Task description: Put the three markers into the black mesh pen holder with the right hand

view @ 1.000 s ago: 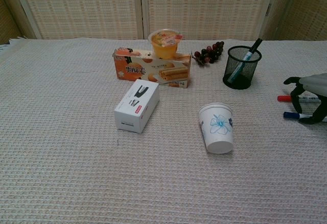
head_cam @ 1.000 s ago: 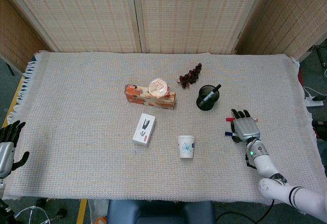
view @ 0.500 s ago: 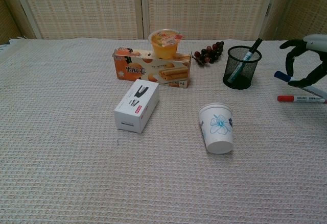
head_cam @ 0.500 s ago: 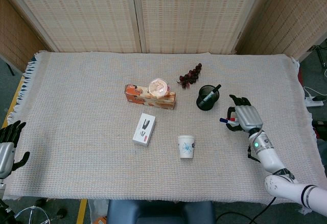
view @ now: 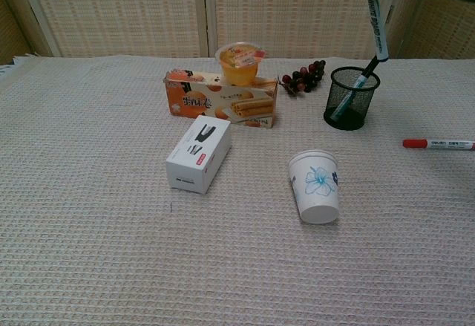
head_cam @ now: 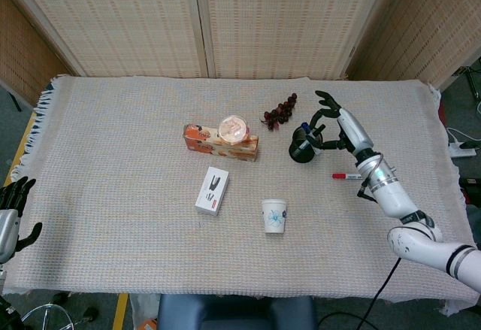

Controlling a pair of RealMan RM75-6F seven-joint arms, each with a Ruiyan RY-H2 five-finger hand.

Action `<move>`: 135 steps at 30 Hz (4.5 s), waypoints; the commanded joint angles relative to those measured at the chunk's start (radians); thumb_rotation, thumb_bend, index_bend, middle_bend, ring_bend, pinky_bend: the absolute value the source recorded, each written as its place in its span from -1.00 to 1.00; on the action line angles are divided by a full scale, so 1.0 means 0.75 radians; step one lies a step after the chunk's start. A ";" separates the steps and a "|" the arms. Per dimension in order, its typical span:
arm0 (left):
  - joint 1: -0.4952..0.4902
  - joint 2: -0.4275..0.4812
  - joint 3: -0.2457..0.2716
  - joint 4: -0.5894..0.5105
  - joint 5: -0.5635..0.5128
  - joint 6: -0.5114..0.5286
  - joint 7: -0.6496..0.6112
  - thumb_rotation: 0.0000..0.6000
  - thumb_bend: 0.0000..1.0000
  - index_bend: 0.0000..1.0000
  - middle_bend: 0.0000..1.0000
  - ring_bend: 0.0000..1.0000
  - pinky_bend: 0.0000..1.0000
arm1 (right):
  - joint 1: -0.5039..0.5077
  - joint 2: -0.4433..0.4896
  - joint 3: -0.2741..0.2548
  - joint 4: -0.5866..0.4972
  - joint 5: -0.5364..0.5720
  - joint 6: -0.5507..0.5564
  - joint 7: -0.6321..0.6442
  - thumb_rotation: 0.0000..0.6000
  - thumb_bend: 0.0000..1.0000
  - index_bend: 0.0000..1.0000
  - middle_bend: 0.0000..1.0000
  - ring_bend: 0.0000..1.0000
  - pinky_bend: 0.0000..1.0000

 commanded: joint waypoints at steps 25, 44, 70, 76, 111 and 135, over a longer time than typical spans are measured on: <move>-0.013 -0.015 -0.007 0.042 -0.043 -0.049 -0.016 1.00 -0.36 -0.97 -1.00 -1.00 -0.89 | 0.299 -0.486 -0.311 1.034 -0.398 -0.126 0.875 1.00 -0.35 0.38 -0.93 -0.81 -1.00; -0.023 -0.028 -0.003 0.046 -0.059 -0.075 0.015 1.00 -0.36 -0.97 -1.00 -1.00 -0.89 | 0.293 -0.515 -0.475 1.186 -0.447 -0.134 1.005 1.00 -0.34 -0.15 -0.93 -0.84 -1.00; -0.018 -0.019 -0.001 0.026 -0.034 -0.050 0.013 1.00 -0.37 -0.97 -1.00 -1.00 -0.89 | -0.220 0.161 -0.522 -0.036 0.051 0.432 -0.986 1.00 -0.39 -0.60 -0.94 -0.89 -1.00; -0.018 -0.019 0.001 0.013 -0.024 -0.041 0.027 1.00 -0.37 -0.97 -1.00 -1.00 -0.89 | -0.234 0.112 -0.523 -0.044 0.224 0.342 -1.158 1.00 -0.43 -0.67 -0.94 -0.89 -1.00; -0.023 -0.022 -0.004 0.038 -0.057 -0.072 0.009 1.00 -0.36 -0.97 -1.00 -1.00 -0.89 | 0.019 -0.344 -0.451 0.469 0.394 -0.071 -1.414 1.00 -0.41 -0.19 -0.93 -0.89 -1.00; -0.020 -0.022 -0.004 0.036 -0.049 -0.060 0.005 1.00 -0.36 -0.97 -1.00 -1.00 -0.89 | -0.027 -0.141 -0.238 0.172 0.255 -0.005 -0.962 1.00 -0.36 0.19 -0.94 -0.83 -1.00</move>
